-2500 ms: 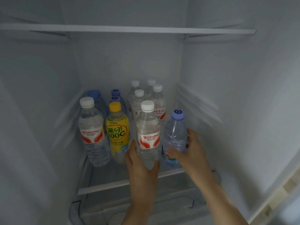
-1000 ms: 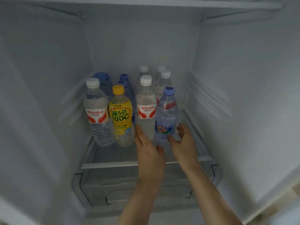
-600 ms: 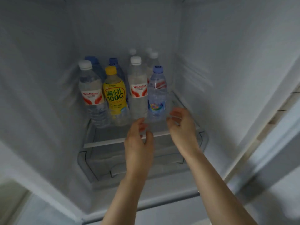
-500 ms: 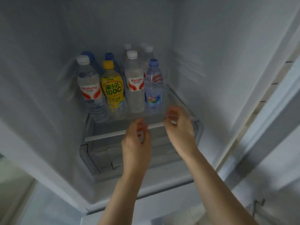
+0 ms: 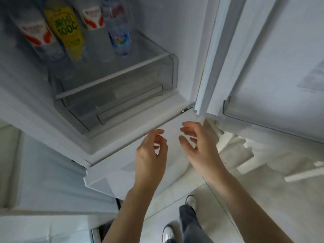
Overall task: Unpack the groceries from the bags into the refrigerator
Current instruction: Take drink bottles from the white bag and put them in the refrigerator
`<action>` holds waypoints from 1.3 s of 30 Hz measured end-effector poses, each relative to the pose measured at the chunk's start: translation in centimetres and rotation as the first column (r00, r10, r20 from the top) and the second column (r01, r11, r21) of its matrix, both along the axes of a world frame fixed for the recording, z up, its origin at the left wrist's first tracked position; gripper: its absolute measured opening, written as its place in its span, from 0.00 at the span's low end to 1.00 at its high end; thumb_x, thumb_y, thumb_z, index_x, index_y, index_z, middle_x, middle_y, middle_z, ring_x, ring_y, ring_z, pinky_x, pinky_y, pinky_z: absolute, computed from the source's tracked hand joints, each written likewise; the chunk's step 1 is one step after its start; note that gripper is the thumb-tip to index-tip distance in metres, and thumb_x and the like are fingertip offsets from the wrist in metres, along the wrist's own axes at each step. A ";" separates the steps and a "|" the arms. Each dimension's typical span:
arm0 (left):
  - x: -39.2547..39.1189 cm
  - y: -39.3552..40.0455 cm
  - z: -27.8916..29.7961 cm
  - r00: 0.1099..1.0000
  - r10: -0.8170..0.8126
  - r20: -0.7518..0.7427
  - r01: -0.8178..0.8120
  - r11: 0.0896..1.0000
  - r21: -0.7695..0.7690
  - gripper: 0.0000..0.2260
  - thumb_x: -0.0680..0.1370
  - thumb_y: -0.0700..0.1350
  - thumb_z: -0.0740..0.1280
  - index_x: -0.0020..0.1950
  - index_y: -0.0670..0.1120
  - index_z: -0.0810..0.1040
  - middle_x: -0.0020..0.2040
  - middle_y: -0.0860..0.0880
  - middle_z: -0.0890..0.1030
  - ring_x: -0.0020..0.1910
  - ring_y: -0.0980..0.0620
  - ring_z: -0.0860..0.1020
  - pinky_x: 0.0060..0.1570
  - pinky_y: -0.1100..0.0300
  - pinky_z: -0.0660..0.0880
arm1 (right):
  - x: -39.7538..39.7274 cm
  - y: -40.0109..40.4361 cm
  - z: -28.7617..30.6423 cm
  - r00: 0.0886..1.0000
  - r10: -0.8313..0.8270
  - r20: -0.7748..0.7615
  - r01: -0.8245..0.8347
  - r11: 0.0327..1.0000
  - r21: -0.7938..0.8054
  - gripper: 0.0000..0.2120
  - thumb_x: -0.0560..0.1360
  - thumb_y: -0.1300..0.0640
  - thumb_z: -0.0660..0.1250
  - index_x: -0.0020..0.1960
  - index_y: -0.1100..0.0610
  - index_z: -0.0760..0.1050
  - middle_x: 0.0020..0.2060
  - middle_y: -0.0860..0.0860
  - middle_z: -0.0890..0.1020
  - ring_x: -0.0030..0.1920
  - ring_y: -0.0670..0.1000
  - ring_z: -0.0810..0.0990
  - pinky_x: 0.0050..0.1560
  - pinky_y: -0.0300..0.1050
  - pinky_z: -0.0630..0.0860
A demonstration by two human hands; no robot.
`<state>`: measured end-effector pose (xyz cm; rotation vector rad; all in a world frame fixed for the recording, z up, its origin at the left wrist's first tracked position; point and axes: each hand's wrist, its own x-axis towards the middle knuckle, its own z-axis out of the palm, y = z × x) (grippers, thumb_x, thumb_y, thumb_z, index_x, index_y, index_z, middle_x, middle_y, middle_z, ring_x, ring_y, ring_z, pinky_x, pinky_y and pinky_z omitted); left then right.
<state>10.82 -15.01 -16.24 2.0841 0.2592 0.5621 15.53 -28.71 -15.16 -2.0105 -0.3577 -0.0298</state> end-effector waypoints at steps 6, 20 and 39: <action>-3.9 -5.1 -3.4 0.967 -0.195 -0.164 0.205 0.978 0.045 0.09 0.78 0.39 0.66 0.56 0.49 0.78 0.43 0.55 0.81 0.43 0.59 0.80 0.46 0.64 0.77 | -6.6 -7.6 -3.7 0.984 -0.172 -0.049 0.169 0.984 -0.061 0.14 0.76 0.60 0.68 0.61 0.57 0.73 0.52 0.48 0.81 0.56 0.44 0.79 0.59 0.45 0.76; -10.5 -31.2 -9.5 0.658 -0.609 -0.442 0.670 0.742 -0.024 0.07 0.79 0.43 0.64 0.56 0.50 0.78 0.45 0.60 0.80 0.43 0.63 0.78 0.44 0.68 0.76 | -19.6 -32.3 -7.6 0.807 -0.502 -0.312 0.458 0.864 -0.207 0.15 0.77 0.58 0.66 0.63 0.52 0.71 0.52 0.43 0.78 0.54 0.42 0.77 0.58 0.43 0.76; -5.2 -57.9 -9.6 0.477 -0.749 -0.460 0.842 0.540 -0.006 0.07 0.79 0.42 0.65 0.56 0.51 0.77 0.43 0.59 0.78 0.42 0.62 0.78 0.43 0.64 0.78 | -20.4 -59.0 -9.0 0.524 -0.718 -0.457 0.732 0.654 -0.189 0.12 0.79 0.58 0.64 0.62 0.53 0.69 0.50 0.46 0.78 0.52 0.46 0.78 0.52 0.40 0.77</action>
